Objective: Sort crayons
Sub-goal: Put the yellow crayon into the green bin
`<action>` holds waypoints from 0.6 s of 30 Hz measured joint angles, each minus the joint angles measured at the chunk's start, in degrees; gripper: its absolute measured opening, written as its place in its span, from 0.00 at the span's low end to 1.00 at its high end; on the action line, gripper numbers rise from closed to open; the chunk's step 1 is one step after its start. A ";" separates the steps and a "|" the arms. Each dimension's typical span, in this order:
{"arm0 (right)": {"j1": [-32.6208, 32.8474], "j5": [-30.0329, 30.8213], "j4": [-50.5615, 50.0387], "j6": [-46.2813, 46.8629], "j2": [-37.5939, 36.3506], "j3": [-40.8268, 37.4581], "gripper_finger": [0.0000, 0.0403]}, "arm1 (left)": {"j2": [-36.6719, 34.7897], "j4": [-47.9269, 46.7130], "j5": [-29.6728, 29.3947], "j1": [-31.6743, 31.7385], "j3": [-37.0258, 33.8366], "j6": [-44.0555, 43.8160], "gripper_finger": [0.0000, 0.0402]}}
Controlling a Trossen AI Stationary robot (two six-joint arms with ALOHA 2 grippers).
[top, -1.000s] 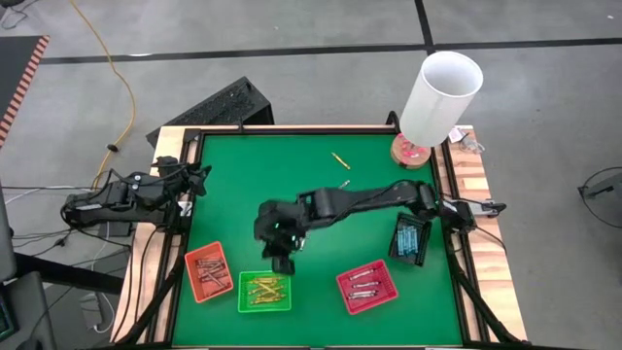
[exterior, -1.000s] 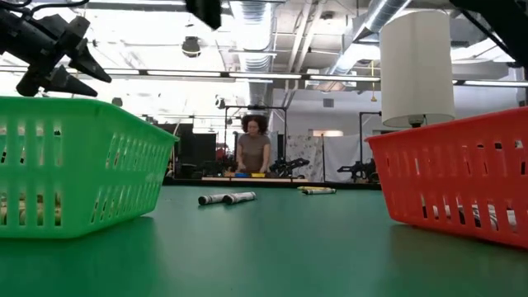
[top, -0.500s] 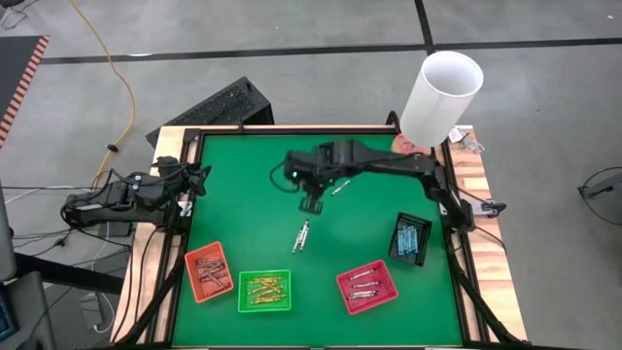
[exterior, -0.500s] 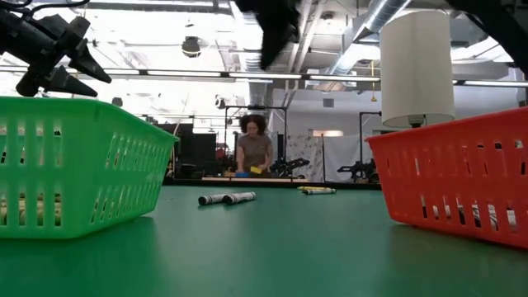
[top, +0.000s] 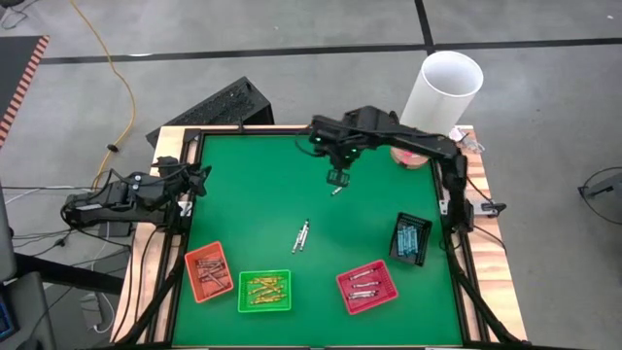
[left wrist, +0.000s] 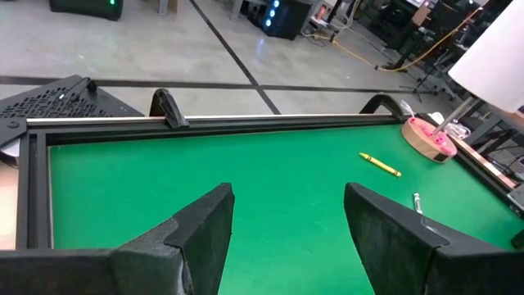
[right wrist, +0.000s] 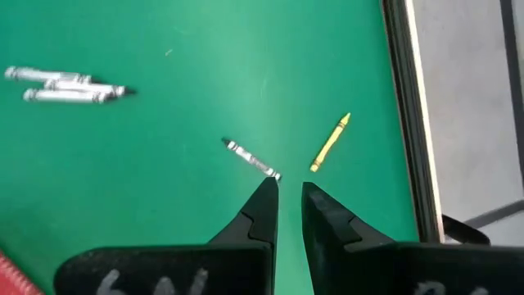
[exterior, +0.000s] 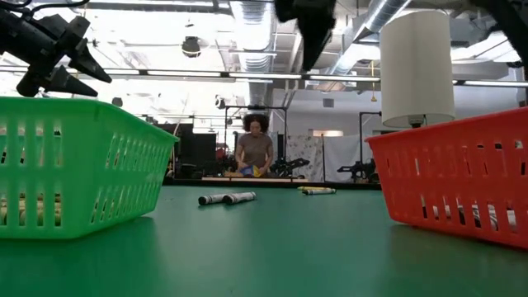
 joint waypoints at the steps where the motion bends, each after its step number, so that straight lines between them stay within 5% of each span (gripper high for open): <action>1: -0.04 -0.19 0.31 -0.35 -1.85 -1.69 0.13 | 0.00 0.00 0.02 0.00 0.00 -0.01 0.56; 12: -4.15 -0.39 30.03 4.22 -25.16 -42.66 0.13 | 0.01 0.00 0.02 0.00 0.00 0.03 0.56; 18: -10.08 -0.18 49.34 5.68 -30.15 -61.40 0.13 | 0.01 0.00 0.00 0.00 0.00 0.03 0.56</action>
